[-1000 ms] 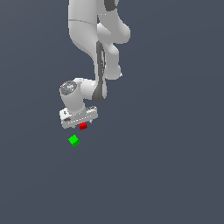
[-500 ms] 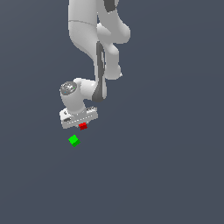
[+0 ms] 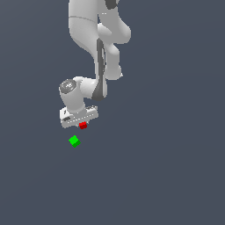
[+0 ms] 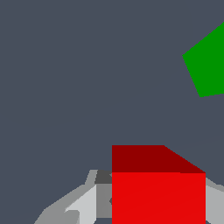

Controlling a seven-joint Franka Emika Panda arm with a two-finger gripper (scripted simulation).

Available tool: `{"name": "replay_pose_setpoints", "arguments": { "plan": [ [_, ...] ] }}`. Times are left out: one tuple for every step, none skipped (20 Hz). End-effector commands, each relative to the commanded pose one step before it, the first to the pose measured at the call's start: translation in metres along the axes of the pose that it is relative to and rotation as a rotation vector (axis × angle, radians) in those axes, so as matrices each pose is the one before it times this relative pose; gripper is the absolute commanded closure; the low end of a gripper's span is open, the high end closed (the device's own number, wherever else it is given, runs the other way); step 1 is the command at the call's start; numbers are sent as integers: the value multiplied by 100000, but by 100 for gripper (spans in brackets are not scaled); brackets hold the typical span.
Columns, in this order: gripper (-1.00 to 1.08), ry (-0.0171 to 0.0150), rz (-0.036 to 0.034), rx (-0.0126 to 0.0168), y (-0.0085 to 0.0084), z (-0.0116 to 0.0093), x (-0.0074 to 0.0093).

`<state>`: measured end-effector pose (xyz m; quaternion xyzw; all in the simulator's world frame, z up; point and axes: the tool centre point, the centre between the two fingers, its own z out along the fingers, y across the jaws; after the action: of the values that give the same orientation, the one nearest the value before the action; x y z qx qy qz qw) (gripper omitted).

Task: Stack the red cube on top of the green cube.

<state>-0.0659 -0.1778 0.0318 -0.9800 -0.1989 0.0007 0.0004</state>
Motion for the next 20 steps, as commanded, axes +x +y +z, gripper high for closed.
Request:
{"name": "replay_pose_setpoints", "arguments": {
  "plan": [
    [108,123,-2,-108,13,-1078,18],
    [108,0,0,0,-11,-537,-12],
    [108,0,0,0,-11,-600,-12],
    [108,0,0,0,-11,-664,-12],
    [108,0,0,0,-10,-725,-10],
    [108,0,0,0,-8,-732,-8],
    [108,0,0,0,-5,-684,-4],
    [108,0,0,0,-2,-634,-1],
    [108,0,0,0,1,-583,2],
    [108,0,0,0,3,-530,4],
    [108,0,0,0,5,-474,6],
    [108,0,0,0,6,-416,7],
    [108,0,0,0,7,-356,8],
    [108,0,0,0,6,-293,8],
    [108,0,0,0,6,-228,7],
    [108,0,0,0,4,-162,5],
    [108,0,0,0,3,-97,3],
    [108,0,0,0,1,-32,1],
    [108,62,1,-58,13,162,15],
    [108,0,0,0,11,10,14]
  ]
}}
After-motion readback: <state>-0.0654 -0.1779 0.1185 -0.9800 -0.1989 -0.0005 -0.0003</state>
